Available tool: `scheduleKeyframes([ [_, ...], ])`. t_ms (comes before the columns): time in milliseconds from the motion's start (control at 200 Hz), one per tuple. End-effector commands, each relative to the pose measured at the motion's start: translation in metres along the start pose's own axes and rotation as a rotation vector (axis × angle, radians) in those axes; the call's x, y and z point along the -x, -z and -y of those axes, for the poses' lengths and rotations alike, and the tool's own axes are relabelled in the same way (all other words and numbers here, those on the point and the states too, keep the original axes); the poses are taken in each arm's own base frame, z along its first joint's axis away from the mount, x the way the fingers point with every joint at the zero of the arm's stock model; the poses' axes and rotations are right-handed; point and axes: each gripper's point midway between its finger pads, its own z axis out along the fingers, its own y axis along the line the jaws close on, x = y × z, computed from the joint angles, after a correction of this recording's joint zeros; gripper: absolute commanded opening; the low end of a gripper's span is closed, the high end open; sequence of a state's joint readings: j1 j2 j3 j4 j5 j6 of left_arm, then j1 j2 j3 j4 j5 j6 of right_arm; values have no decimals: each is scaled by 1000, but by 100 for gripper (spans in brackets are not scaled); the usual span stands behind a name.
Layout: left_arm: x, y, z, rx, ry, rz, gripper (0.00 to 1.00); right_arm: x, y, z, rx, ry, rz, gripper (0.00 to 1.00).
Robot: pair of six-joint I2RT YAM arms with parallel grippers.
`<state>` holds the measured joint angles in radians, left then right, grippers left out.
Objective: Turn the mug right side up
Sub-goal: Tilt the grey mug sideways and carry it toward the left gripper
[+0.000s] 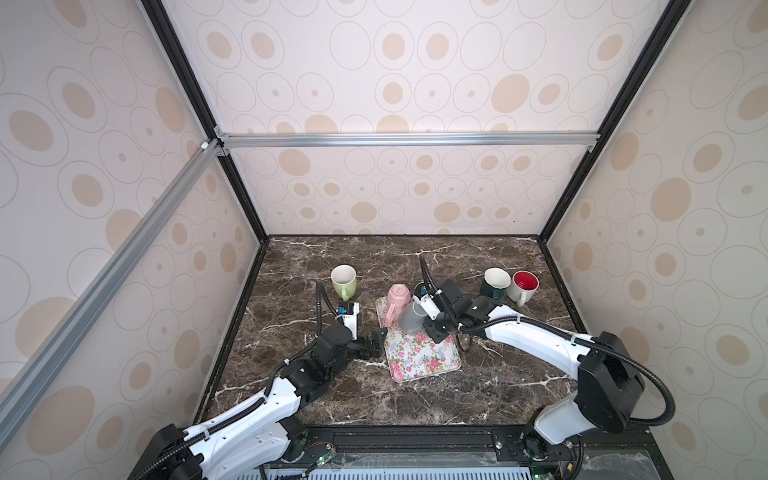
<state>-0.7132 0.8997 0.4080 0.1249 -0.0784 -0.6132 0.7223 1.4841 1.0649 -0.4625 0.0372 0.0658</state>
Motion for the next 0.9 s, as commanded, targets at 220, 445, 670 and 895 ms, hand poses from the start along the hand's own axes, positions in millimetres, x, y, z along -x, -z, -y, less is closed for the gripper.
scheduleKeyframes([
  [220, 66, 23, 41, -129, -22, 138, 98, 53, 72, -1, 60, -133, 275, 0],
  [445, 85, 20, 79, -299, -29, 169, 98, 65, 108, 9, 53, -213, 412, 0],
  [670, 87, 7, 102, -422, 39, 161, 98, 69, 123, 7, 130, -281, 479, 0],
  [895, 85, 3, 118, -526, 70, 164, 98, 71, 130, 1, 192, -309, 526, 0],
])
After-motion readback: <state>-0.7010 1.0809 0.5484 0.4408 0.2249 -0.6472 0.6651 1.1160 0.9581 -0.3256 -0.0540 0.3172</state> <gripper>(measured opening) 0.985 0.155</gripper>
